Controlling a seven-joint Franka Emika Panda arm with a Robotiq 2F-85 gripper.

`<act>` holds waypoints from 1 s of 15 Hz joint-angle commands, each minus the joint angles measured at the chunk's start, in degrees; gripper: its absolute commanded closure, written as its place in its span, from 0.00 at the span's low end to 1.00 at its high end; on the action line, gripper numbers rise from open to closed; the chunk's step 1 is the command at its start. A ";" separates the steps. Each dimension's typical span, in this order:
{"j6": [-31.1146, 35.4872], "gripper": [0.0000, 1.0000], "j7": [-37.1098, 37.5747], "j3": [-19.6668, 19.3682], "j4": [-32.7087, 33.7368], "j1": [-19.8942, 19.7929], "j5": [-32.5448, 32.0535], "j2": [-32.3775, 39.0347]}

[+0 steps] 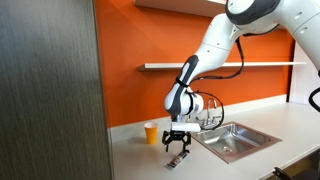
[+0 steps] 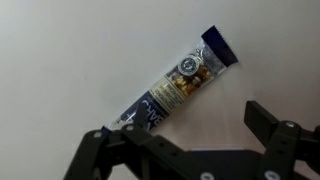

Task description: Put the snack bar in the sink

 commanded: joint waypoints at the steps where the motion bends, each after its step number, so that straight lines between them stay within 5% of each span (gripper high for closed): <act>1: 2.05 0.00 3.74 0.48 -2.97 0.18 3.38 -1.90; 15: 3.88 0.00 21.42 -3.87 -9.56 5.95 6.22 -5.96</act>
